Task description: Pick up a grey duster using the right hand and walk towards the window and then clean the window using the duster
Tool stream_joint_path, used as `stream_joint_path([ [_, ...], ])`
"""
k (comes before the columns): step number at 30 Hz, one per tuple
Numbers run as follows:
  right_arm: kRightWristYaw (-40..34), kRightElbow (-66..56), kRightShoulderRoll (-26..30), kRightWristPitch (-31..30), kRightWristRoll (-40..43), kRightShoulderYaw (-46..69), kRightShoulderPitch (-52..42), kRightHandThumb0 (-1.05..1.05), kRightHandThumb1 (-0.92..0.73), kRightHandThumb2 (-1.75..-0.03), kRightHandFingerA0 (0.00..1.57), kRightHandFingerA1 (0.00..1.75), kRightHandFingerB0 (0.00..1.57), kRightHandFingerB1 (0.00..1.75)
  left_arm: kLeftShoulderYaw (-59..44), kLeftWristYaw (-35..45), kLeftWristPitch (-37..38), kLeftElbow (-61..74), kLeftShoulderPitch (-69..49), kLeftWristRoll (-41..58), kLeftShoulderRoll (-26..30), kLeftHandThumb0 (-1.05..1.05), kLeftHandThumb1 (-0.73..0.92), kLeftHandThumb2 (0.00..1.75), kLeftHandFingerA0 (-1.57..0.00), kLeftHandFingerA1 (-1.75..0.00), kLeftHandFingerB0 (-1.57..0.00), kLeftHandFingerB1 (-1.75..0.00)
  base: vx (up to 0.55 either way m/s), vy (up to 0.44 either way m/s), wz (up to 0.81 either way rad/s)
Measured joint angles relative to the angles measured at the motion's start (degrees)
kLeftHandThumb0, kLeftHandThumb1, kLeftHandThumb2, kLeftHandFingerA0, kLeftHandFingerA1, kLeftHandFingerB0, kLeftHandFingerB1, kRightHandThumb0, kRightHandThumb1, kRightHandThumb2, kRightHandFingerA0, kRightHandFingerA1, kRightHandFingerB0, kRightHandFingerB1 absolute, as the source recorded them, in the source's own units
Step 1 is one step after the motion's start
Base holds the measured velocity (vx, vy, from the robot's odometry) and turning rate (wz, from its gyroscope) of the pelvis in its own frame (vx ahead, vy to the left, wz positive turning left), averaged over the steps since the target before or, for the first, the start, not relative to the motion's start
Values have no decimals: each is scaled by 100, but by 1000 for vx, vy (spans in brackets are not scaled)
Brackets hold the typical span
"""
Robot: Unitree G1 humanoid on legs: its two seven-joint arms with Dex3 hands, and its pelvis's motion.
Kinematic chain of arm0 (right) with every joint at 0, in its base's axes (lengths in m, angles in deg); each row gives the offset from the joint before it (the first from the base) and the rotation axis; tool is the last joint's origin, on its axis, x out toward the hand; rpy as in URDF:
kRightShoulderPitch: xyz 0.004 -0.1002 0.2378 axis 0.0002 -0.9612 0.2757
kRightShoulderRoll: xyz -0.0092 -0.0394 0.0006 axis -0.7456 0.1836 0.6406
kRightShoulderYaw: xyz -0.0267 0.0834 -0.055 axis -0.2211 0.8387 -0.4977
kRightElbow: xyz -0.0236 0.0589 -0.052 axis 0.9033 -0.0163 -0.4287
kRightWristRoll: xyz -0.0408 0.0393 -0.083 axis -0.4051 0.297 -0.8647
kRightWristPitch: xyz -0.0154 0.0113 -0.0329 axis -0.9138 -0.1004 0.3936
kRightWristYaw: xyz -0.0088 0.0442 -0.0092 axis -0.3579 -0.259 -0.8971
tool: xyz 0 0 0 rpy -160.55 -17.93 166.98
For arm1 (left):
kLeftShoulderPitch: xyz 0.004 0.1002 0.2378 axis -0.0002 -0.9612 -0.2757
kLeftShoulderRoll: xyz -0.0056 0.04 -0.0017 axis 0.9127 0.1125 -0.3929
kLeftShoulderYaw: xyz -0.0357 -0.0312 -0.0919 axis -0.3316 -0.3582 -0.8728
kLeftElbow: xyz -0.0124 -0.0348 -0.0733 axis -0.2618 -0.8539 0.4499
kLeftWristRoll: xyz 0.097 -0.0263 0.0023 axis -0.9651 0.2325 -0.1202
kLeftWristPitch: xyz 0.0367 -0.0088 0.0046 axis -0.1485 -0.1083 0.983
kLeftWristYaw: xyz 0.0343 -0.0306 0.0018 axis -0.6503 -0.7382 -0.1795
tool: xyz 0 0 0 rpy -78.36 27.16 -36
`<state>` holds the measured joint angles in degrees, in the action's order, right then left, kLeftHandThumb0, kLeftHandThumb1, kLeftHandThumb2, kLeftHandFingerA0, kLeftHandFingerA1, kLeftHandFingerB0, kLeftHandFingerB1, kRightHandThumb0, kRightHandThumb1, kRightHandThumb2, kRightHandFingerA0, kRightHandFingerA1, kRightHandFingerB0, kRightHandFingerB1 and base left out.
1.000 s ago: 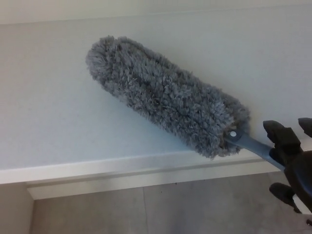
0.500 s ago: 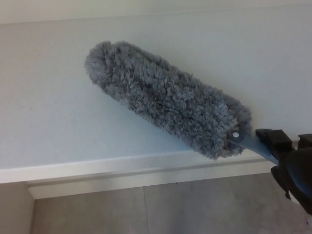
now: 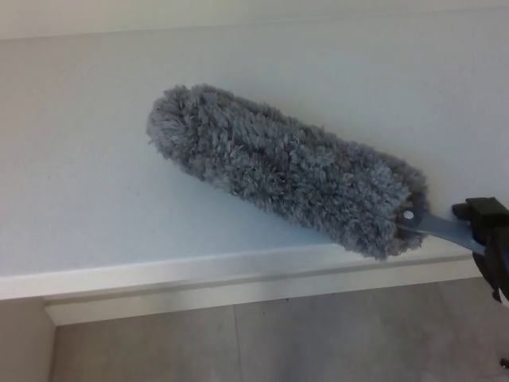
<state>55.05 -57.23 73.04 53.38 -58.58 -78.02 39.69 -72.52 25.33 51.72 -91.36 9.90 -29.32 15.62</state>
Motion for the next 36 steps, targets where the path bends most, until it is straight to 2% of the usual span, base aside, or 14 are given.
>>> stream_joint_path([
  [1,-36,2,-2,-3,39,17,15,-25,-75,-87,87,175,80,91,30,-1,10,-1,-25,-5,-3,-13,54,105,-108,-116,-91,-99,0,0,0],
  [2,-61,2,-5,-10,65,26,27,-24,-72,-99,89,175,76,121,56,-2,25,-2,-38,-6,-4,-10,52,104,-103,-114,-90,-96,0,0,0],
  [3,-80,1,-7,-12,92,34,38,-19,-71,-98,91,175,74,135,79,-10,31,-5,-44,-10,-3,-11,52,104,-103,-114,-90,-95,0,0,0],
  [5,-102,-6,-10,-16,183,60,75,-21,-75,-95,88,175,71,138,125,-29,32,-28,-44,-26,-1,-11,53,104,-102,-115,-89,-94,0,0,0],
  [7,-95,-35,-18,-35,254,74,81,-21,-78,-86,82,175,62,162,161,-36,32,-49,-44,-37,10,-11,60,94,-98,-120,-88,-93,0,0,0],
  [10,-75,-87,-18,-70,324,80,66,-21,-78,-86,82,175,62,162,195,-40,32,-68,-44,-50,27,-11,60,94,-98,-120,-88,-93,0,0,0],
  [11,-64,-102,-18,-85,332,80,55,-21,-70,-100,86,175,60,175,197,-40,32,-76,-44,-50,29,-12,61,94,-95,-120,-88,-94,0,0,0],
  [15,13,-156,-19,-117,438,74,8,-25,-50,-123,87,175,67,175,199,-38,32,-99,-43,-51,32,-11,60,94,-97,-121,-90,-95,0,0,0],
  [22,84,-310,-300,-41,969,180,-50,-32,-52,-141,97,175,71,175,212,-47,32,-96,-14,-54,35,-12,59,97,-98,-123,-88,-100,0,0,0],
  [26,193,-417,-627,-3,1373,269,-75,-32,-52,-141,97,175,71,175,222,-50,30,-96,-6,-55,31,-12,59,97,-98,-123,-88,-100,0,0,0],
  [27,226,-448,-697,-1,1448,285,-82,-40,-42,-153,104,175,76,175,223,-50,30,-95,-6,-55,31,-13,59,95,-98,-123,-89,-97,0,0,0],
  [34,570,-694,-1235,-3,2104,404,-107,-37,-39,-153,107,175,81,175,222,-51,29,-99,11,-54,31,-14,60,91,-99,-123,-89,-96,0,0,0],
  [35,614,-725,-1290,-4,2179,418,-109,-31,-41,-142,97,175,77,175,221,-51,29,-99,14,-54,31,-13,60,89,-102,-116,-89,-94,0,0,0],
  [36,676,-774,-1373,-8,2296,438,-123,-16,-65,-130,117,125,115,124,220,-51,29,-100,23,-53,32,-13,60,90,-102,-116,-88,-96,0,0,0],
])
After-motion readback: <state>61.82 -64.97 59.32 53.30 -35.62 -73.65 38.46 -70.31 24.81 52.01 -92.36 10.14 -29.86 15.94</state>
